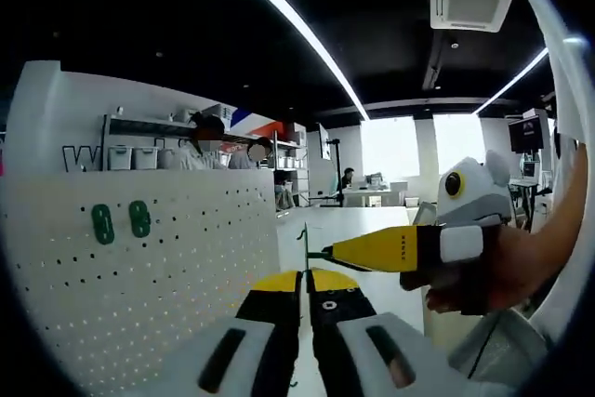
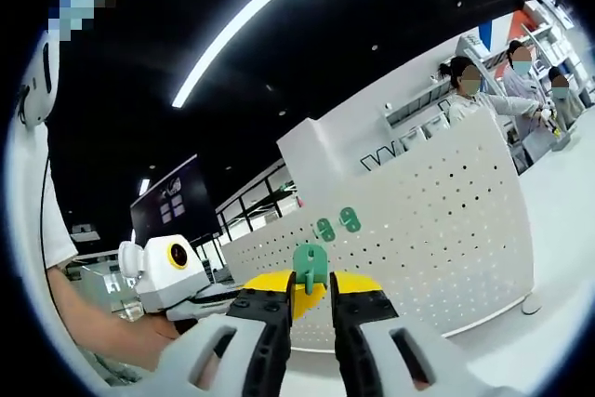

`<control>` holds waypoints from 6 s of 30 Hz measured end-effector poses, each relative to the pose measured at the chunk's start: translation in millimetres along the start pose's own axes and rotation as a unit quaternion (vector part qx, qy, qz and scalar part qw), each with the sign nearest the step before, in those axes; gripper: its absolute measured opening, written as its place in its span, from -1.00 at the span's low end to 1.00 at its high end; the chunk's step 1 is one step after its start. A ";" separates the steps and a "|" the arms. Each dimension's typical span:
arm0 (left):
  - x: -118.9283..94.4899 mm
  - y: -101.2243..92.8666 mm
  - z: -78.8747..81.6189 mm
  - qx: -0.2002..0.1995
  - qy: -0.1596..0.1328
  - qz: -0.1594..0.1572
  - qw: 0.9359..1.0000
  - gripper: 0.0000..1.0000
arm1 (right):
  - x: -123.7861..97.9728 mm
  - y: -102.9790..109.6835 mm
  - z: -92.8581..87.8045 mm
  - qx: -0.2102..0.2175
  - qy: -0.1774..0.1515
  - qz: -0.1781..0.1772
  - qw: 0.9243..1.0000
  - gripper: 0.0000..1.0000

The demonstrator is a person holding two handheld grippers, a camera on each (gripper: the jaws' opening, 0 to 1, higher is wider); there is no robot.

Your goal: Insert the hook assembly into the mounting plate slot until the hook locks in place.

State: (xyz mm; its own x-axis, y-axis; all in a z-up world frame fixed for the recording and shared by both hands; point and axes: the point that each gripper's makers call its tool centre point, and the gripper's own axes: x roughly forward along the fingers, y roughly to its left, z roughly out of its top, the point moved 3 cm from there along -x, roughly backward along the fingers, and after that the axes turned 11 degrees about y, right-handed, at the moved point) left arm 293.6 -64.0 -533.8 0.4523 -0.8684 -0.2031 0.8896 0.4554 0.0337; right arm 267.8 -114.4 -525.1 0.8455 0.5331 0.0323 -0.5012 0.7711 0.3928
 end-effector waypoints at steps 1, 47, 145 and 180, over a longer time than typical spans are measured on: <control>0.1 -0.7 0.2 0.000 0.000 0.000 1.000 -0.96 | 0.3 0.1 -0.2 0.000 0.001 0.000 1.000 -0.75; 0.8 -4.9 0.1 -0.002 0.003 0.001 1.000 -0.93 | 5.4 2.4 -0.9 -0.022 0.002 -0.009 1.000 -0.99; -127.9 76.1 -72.3 -0.058 0.023 0.199 0.978 0.65 | 83.2 -50.2 62.0 -0.146 0.026 -0.111 0.983 -0.98; -176.4 79.7 -82.0 -0.084 0.018 0.249 0.965 0.60 | 127.6 -70.8 66.9 -0.179 0.020 -0.151 0.972 -0.98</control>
State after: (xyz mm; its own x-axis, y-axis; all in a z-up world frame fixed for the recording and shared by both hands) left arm 279.6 141.6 -575.6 0.8164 -0.5271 -0.2360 0.5377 0.8428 -0.0223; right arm 423.6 -124.3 -487.3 0.9595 0.2717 -0.0738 -0.2699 0.9623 0.0335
